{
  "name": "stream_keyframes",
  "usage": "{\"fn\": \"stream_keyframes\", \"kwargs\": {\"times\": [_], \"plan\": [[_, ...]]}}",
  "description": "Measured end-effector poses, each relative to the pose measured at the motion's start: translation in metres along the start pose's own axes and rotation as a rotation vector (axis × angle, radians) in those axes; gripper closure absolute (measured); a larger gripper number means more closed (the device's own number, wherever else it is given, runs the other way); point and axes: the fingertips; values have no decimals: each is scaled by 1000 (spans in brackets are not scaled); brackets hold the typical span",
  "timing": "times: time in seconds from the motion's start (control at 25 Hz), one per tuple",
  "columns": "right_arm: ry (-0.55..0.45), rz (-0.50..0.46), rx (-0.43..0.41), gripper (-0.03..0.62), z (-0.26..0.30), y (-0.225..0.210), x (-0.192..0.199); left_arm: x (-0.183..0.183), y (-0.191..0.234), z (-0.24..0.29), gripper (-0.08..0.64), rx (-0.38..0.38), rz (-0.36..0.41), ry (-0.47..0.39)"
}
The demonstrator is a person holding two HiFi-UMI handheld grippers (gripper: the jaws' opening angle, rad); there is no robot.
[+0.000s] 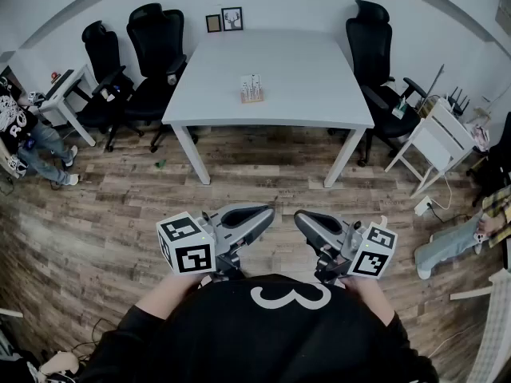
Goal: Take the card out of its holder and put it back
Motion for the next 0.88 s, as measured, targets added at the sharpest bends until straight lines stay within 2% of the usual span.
{"fn": "stream_keyframes", "kwargs": {"times": [0.44,0.64,0.88], "plan": [[20,-4,-7,584,8,9,9,5,0,-15,546,-11,-25,-23],[7,23,-6,583,9,6,9,5,2,-20,546,-20,-38,-34],[8,75,-8,583,19,-18,12,4,31,-15,546,-55,-82,-27]]}}
Point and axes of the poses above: the fingertips, and each gripper's own axes: z forward along the fingers, y to its left, x out of its underside, and after that the axes turned 11 degrees about -x, right-handed
